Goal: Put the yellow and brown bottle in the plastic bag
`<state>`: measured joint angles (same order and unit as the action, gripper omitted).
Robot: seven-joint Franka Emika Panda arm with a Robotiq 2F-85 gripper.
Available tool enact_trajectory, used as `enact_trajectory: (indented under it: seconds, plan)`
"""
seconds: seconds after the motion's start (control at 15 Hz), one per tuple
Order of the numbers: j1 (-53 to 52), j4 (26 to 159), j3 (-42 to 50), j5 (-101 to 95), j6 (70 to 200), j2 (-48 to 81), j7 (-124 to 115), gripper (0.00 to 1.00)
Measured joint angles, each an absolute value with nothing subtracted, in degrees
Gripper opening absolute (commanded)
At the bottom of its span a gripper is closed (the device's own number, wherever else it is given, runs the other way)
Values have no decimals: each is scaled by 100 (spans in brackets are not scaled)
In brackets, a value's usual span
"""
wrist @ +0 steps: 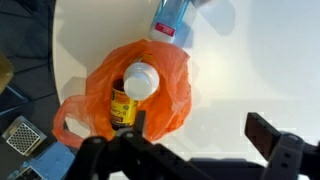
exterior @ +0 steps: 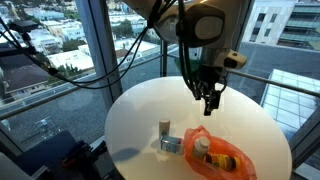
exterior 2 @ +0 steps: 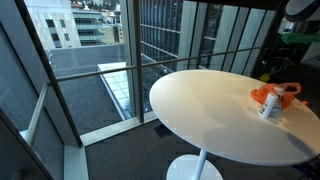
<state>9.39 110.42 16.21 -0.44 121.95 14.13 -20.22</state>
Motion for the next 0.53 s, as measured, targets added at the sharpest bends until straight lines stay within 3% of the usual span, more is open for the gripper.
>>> enact_trajectory:
  seconds: [0.53]
  plan:
    - [638, 11610, 1008, -214, 11435, 328, -1578, 100]
